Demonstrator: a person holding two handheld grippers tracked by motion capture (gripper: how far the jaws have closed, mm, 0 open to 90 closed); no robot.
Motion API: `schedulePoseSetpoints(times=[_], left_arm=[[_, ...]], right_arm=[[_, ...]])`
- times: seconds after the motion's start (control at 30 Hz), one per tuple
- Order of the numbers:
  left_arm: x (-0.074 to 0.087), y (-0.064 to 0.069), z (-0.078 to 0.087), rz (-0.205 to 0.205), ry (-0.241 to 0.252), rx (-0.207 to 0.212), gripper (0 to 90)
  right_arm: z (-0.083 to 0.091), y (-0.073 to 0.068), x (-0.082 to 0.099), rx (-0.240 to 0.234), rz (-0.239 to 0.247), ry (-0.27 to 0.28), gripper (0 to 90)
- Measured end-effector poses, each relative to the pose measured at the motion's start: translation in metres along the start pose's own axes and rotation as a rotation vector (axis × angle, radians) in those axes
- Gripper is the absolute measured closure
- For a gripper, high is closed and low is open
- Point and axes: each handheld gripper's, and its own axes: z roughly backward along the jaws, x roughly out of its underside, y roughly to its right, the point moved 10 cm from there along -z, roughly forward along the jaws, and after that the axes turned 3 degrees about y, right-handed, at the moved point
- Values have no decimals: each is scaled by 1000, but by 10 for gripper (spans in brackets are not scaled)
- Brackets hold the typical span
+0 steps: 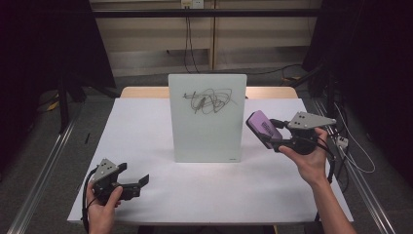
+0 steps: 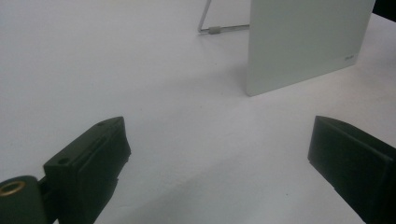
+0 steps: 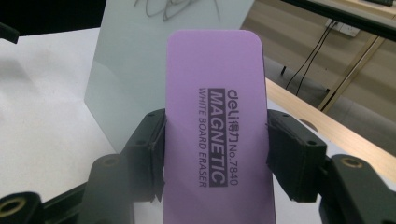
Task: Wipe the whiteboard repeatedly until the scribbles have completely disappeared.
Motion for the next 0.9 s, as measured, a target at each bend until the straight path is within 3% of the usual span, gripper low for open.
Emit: schedulePoseSetpoints(times=[0.23, 0.47, 0.57, 0.73, 0.9], left_arm=[[1, 0, -4, 0, -13, 3, 51], [0, 4, -4, -2, -5, 28, 50], [0, 3, -4, 1, -3, 19, 50], [-1, 1, -4, -2, -4, 9, 51], [-1, 2, -4, -16, -10, 14, 51]], right_arm=[[-6, -8, -6, -1, 22, 7, 414], [-13, -20, -23, -14, 60, 27, 414], [-19, -24, -31, -19, 77, 40, 414], [-29, -25, -40, -4, 97, 57, 414], [-35, -19, -48, 26, 85, 73, 414]])
